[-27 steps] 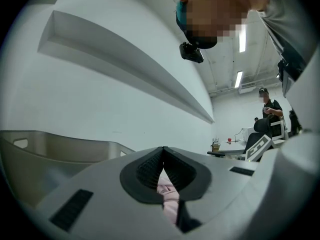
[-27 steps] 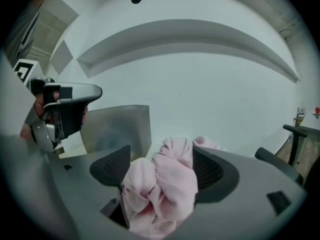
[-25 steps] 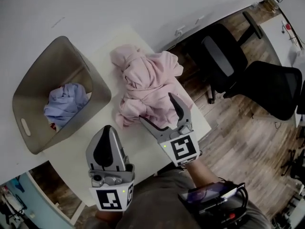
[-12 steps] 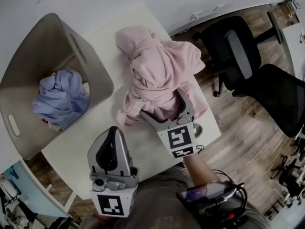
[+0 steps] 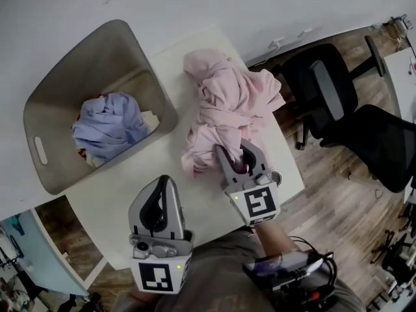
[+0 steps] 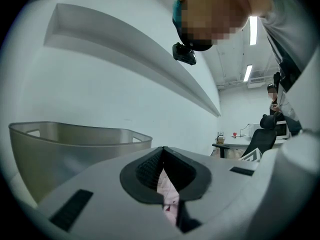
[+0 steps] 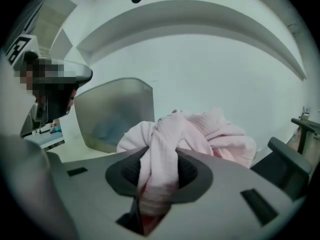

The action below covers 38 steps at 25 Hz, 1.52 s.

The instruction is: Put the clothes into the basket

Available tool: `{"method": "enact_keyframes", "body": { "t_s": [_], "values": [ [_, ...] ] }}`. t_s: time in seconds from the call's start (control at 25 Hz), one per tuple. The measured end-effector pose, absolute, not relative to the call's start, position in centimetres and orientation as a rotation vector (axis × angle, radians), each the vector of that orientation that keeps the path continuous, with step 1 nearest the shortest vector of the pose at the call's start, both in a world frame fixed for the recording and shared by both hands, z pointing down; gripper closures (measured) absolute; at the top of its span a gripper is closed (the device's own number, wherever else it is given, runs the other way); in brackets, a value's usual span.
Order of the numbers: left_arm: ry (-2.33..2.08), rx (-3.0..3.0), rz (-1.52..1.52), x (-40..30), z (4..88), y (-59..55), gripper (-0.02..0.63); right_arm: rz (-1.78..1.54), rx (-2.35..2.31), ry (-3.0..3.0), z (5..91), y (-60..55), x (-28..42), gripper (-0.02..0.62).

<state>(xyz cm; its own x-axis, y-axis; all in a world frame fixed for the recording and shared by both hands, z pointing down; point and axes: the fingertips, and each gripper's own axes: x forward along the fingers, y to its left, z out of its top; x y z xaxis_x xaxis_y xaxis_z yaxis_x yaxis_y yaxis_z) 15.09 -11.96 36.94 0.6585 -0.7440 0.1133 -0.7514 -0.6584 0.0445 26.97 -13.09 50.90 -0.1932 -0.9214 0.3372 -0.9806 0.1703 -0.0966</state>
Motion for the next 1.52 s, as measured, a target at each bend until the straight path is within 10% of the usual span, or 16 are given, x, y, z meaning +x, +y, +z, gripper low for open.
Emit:
{"method": "enact_keyframes", "body": {
  "t_s": [1.12, 1.52],
  "values": [
    [-1.808, 2.708, -0.304, -3.8, 22.9, -6.5, 0.597, -0.665, 2.025, -2.663, 10.0, -17.4, 16.3, 0.543],
    [-1.999, 2.552, -0.271, -8.7, 23.0, -9.5, 0.597, -0.53, 1.687, -2.849, 10.6, -25.5, 7.2, 0.54]
  ]
}}
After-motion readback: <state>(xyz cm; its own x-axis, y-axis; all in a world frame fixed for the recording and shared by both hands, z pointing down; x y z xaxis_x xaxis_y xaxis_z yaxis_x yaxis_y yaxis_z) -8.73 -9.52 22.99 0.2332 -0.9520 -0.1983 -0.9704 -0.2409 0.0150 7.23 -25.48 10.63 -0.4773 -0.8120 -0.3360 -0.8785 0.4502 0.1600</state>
